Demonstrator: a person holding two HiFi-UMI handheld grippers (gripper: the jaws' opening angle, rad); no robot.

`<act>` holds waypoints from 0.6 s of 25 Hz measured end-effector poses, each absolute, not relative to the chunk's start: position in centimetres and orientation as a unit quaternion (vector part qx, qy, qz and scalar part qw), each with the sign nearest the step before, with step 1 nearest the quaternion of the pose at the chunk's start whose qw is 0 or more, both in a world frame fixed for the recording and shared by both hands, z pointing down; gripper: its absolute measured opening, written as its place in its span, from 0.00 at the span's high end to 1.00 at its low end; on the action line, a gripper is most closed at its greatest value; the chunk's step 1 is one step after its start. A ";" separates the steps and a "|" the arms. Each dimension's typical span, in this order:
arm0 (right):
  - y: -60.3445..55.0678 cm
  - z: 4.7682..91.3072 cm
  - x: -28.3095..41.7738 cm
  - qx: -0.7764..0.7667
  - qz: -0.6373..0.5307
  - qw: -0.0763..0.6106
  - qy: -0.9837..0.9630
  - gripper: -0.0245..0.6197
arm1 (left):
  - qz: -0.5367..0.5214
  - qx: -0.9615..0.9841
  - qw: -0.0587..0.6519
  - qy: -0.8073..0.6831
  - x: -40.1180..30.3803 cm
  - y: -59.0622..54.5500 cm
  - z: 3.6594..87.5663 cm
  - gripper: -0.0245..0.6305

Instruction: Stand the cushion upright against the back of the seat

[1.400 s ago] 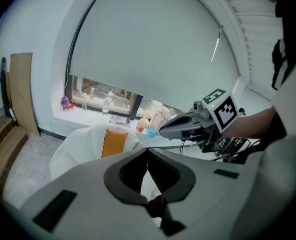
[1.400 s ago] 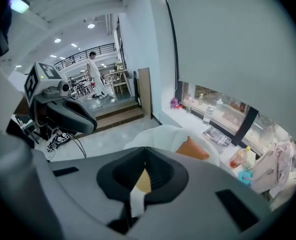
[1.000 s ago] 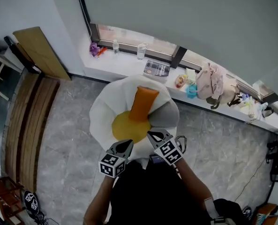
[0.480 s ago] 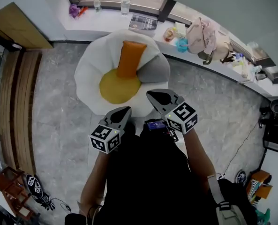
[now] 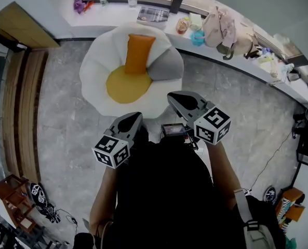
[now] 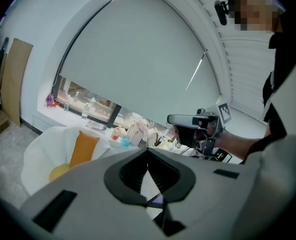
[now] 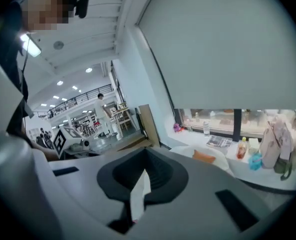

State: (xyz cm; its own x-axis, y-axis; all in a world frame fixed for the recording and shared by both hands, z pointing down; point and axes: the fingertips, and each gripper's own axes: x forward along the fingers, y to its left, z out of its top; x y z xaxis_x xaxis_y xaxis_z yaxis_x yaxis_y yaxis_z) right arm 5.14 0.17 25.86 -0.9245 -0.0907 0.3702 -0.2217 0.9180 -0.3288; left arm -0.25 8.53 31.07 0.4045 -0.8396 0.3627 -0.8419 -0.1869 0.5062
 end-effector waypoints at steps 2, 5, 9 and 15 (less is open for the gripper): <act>0.3 25.4 7.5 0.084 0.206 0.162 -0.961 0.94 | 0.018 0.771 0.330 -0.544 1.7 9.8 31.2 0.94; 1.4 24.9 10.8 0.070 0.190 0.170 -0.964 0.94 | 0.033 0.761 0.334 -0.556 4.0 11.4 31.7 0.94; 2.2 25.3 15.4 0.059 0.203 0.165 -0.963 0.94 | 0.049 0.740 0.327 -0.586 7.7 12.4 32.3 0.94; 3.9 26.3 19.4 0.037 0.222 0.150 -0.963 0.94 | 0.058 0.719 0.327 -0.611 11.8 15.2 32.6 0.94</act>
